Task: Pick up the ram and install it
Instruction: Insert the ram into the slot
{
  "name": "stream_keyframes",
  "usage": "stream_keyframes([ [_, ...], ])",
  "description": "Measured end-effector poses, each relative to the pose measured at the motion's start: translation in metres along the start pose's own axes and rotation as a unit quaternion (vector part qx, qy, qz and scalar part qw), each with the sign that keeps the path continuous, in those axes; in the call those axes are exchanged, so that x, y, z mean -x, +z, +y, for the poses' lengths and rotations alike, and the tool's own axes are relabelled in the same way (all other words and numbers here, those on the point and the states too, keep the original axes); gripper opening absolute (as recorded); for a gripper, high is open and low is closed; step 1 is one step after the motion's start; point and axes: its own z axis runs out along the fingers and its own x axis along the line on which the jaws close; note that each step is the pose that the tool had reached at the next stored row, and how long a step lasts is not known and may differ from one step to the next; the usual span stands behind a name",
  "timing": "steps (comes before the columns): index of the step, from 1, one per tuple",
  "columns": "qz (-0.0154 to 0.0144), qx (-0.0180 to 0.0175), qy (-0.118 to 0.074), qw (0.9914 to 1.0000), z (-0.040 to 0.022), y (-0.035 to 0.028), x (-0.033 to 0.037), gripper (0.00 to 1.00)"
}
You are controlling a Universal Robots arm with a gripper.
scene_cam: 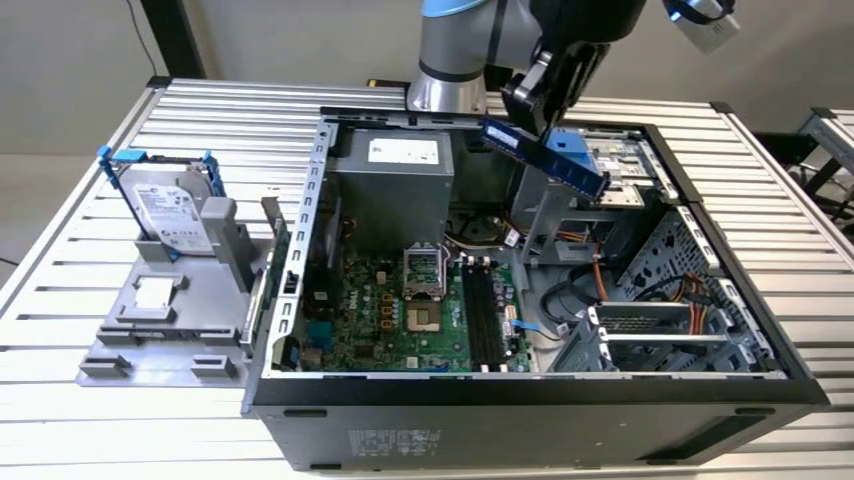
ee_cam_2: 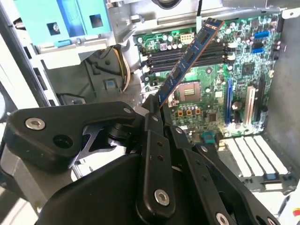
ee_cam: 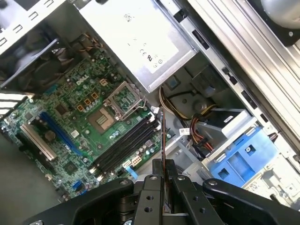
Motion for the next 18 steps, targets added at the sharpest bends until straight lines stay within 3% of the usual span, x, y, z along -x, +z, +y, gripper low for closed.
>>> stream_keyframes([
  [5,-0.0021,-0.0018,0.04,0.99921,0.0,0.0,0.0,0.0],
  [9,-0.0038,-0.0031,0.071,0.99749,0.0,0.0,0.0,0.0],
  [14,-0.0058,-0.0048,0.109,0.99399,0.0,0.0,0.0,0.0],
  [18,-0.0075,-0.0063,0.14,0.99006,0.0,0.0,0.0,0.0],
])
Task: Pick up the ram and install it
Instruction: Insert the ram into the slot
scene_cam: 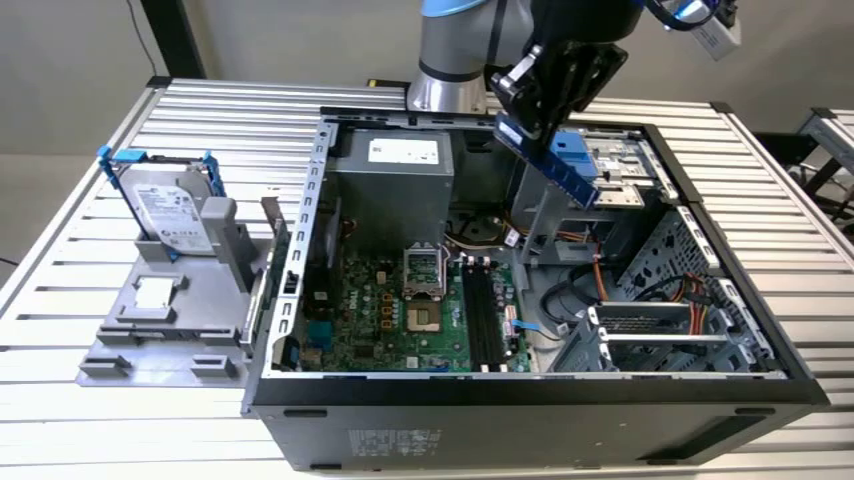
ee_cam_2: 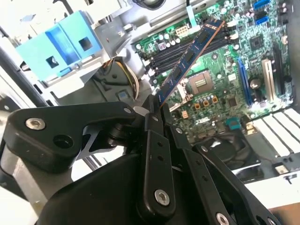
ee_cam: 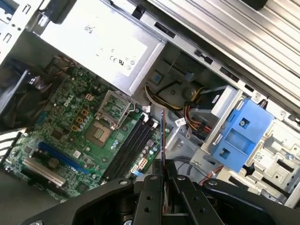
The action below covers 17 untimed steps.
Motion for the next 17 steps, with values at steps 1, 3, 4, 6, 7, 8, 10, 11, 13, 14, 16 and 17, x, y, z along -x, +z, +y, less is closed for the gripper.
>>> stream_keyframes([
  [1,-0.0005,-0.0003,0.008,0.99997,0.0,0.0,0.0,0.0],
  [3,-0.0013,-0.0011,0.024,0.9997,0.0,0.0,0.0,0.0],
  [4,-0.0017,-0.0015,0.033,0.99947,0.0,-0.0001,0.0,0.0],
  [6,-0.0025,-0.0021,0.048,0.99884,0.0,0.0,0.0,0.0],
  [7,-0.003,-0.0025,0.056,0.99841,0.0,0.0,0.0,0.0],
  [8,-0.0034,-0.0029,0.064,0.99792,0.0,0.0,0.0,0.0],
  [10,-0.0043,-0.0035,0.08,0.99678,0.0,0.0,0.0,0.0],
  [11,-0.0047,-0.0039,0.088,0.99614,0.0,0.0,0.0,0.0],
  [13,-0.0055,-0.0046,0.104,0.99457,0.0,0.0,0.0,0.0],
  [14,-0.006,-0.005,0.112,0.99369,0.0,0.0,0.0,0.0],
  [16,-0.0068,-0.0056,0.127,0.99186,0.0,0.0,0.0,0.0],
  [17,-0.0072,-0.006,0.135,0.99076,0.0,0.0,0.0,0.0],
])
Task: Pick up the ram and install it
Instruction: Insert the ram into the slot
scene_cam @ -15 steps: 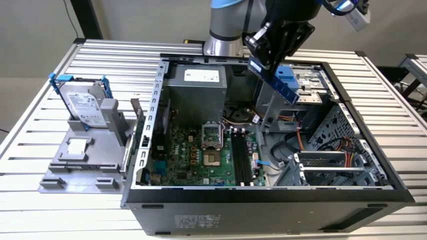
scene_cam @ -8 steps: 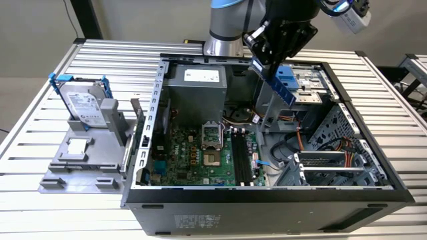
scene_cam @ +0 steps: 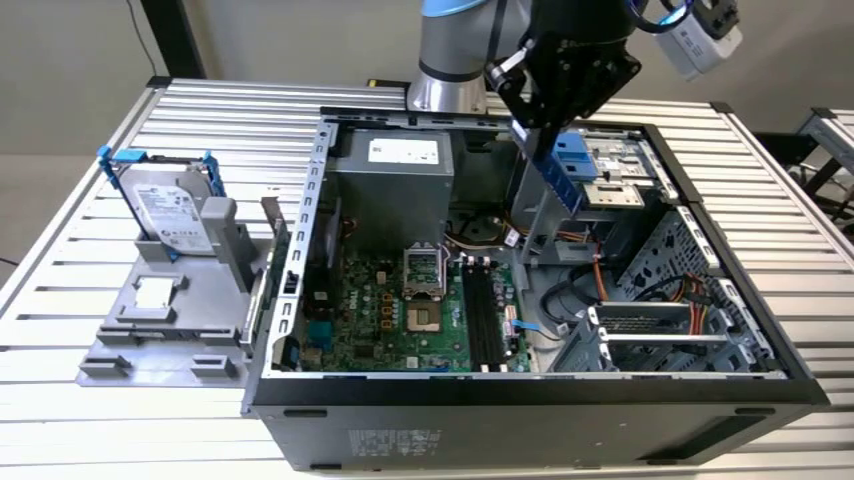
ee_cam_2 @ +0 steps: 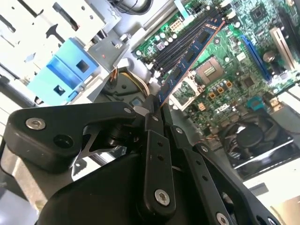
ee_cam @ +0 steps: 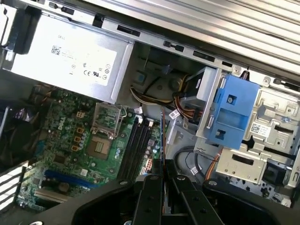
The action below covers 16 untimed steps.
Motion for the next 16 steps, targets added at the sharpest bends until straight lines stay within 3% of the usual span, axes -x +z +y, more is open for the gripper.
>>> stream_keyframes([
  [4,-0.0016,-0.0013,0.03,0.99956,0.0,0.0,0.0,0.0],
  [7,-0.0028,-0.0023,0.053,0.99861,0.0,0.0,0.0,0.0],
  [11,-0.0043,-0.0036,0.081,0.99671,0.0,0.0,0.0,0.0],
  [16,-0.006,-0.0051,0.114,0.99349,0.0,0.0,0.0,0.0],
])
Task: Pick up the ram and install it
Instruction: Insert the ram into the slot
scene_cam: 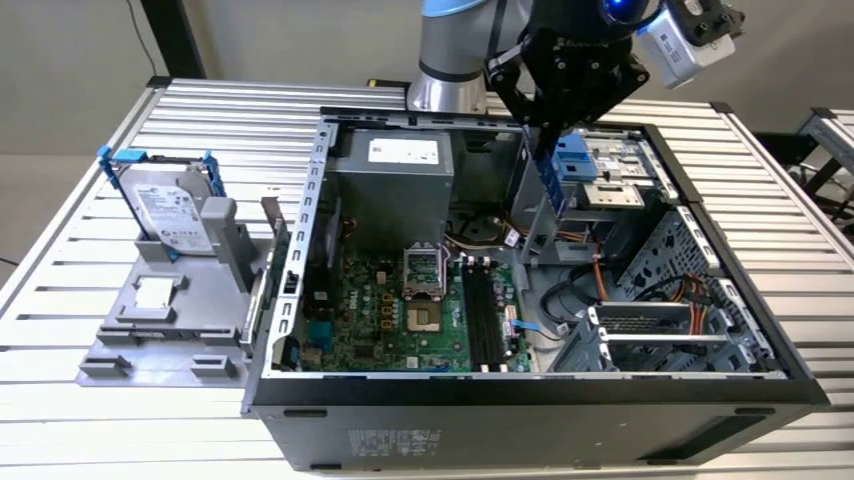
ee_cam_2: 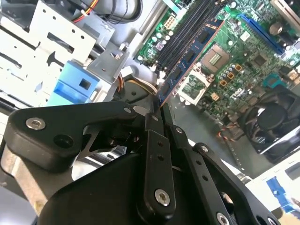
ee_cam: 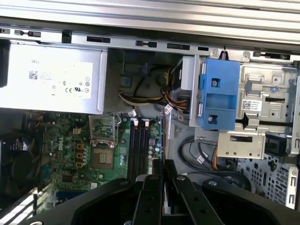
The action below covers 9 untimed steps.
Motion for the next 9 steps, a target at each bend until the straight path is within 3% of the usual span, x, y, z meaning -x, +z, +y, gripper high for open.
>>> stream_keyframes([
  [9,-0.0003,-0.0003,0.005,0.99999,0.0,0.0,0.0,0.0],
])
